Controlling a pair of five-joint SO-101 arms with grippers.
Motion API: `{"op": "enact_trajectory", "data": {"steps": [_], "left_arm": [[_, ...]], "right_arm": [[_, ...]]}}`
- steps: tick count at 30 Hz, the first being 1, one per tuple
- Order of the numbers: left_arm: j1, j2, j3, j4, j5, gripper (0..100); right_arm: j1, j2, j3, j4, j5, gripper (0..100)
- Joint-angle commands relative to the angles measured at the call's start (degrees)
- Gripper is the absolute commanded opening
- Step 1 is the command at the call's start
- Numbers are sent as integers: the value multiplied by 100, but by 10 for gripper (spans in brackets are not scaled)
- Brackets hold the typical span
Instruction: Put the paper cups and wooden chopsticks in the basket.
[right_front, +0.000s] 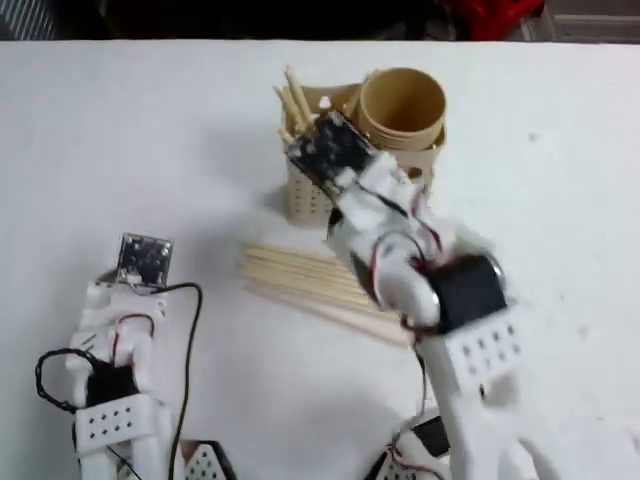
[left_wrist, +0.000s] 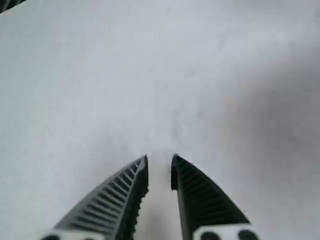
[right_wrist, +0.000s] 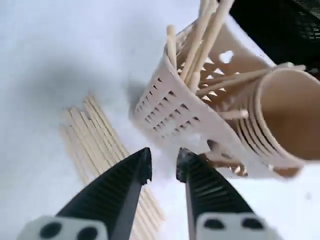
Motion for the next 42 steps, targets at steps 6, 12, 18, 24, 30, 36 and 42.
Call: {"op": "enact_trajectory", "data": {"steps": [6,12,18,24,30,36,42], "left_arm": [[84,-75,-44,-149,35,94],[84,-75,-44,-132,35,94],[84,-75,-44,-132,35,94],[84,-75,-44,-114,35,94],[84,-75,-44,-114,35,94],[84,-75,-44,-114,35,94],[84,-75,-44,-114,35,94]], "right_arm": [[-1420,-145,1503,-48,-53,96],[-1596,716,2752,-1648,-26,98],[-1596,1886,2840,-2360,-26,99],[-1587,2695,2857,-2826,-26,134],[-1279,3099,2840,-2985,167,170],[-1226,3178,2875,-3002,167,170],[-1235,3495,2848,-3011,167,169]]}}
